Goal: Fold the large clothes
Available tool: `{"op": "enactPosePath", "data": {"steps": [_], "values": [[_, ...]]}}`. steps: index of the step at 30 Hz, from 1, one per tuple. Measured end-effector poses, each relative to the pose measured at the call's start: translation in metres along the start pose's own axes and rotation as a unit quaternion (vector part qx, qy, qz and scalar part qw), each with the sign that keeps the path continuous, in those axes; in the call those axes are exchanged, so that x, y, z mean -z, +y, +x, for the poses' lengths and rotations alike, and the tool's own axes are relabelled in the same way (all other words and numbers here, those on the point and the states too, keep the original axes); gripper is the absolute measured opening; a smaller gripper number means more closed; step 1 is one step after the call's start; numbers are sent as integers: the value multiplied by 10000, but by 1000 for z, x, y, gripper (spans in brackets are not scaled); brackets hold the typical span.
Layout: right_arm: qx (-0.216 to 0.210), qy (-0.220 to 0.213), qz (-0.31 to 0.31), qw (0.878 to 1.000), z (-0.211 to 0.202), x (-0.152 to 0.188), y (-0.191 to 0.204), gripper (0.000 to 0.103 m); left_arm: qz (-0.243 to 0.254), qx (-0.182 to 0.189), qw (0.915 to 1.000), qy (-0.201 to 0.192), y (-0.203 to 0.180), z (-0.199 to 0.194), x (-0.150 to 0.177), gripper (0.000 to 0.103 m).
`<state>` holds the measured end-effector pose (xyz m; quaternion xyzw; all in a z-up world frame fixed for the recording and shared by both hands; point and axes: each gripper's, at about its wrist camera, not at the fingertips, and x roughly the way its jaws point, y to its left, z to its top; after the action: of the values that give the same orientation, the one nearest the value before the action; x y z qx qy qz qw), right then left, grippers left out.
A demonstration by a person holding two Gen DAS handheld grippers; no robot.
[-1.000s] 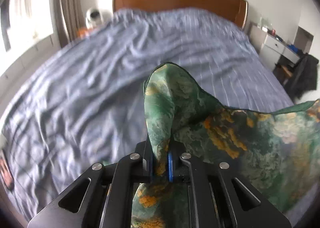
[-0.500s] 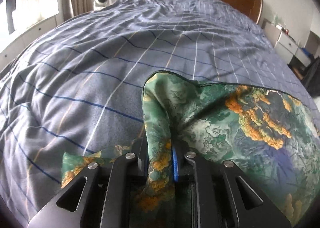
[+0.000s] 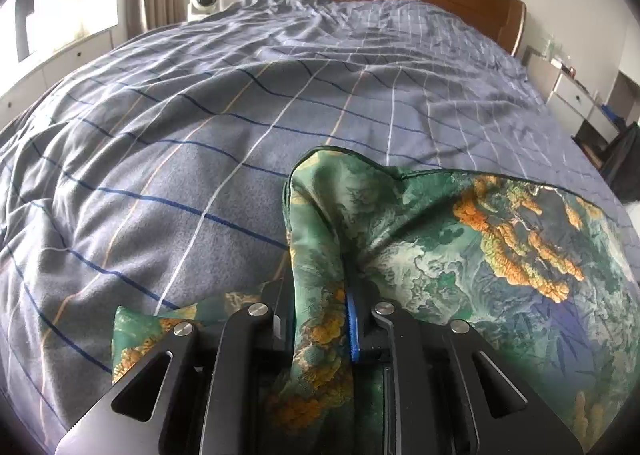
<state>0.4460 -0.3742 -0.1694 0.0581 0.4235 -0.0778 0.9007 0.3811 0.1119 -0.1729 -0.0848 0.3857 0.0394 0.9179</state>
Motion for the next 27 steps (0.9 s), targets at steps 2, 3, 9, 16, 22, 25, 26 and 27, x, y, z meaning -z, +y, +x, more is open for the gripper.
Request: {"op": "enactPosePath", "data": {"steps": [2, 3, 9, 16, 22, 25, 26, 27], "values": [[23, -20, -5, 10000, -2, 1, 0, 19, -36, 1, 10000, -49, 2, -3, 1, 24], [32, -30, -4, 10000, -3, 1, 0, 19, -58, -9, 10000, -64, 3, -4, 1, 30], [-116, -54, 140, 9998, -7, 3, -8, 22, -309, -35, 9995, -30, 12, -10, 0, 64], [-824, 416, 951, 9912, -17, -6, -51, 53, -519, -116, 9986, 46, 26, -54, -14, 88], [-410, -302, 463, 9976, -100, -25, -65, 65, 220, 193, 9988, -385, -10, -103, -18, 97], [-662, -578, -39, 9961, -138, -22, -44, 69, 667, 458, 9964, -237, -46, -96, -24, 98], [-829, -585, -166, 9947, -146, -19, -34, 70, 786, 529, 9955, -87, -60, -87, -28, 98], [-960, -574, -297, 9933, -151, -13, -22, 70, 849, 575, 9947, 50, -71, -78, -30, 98]]}}
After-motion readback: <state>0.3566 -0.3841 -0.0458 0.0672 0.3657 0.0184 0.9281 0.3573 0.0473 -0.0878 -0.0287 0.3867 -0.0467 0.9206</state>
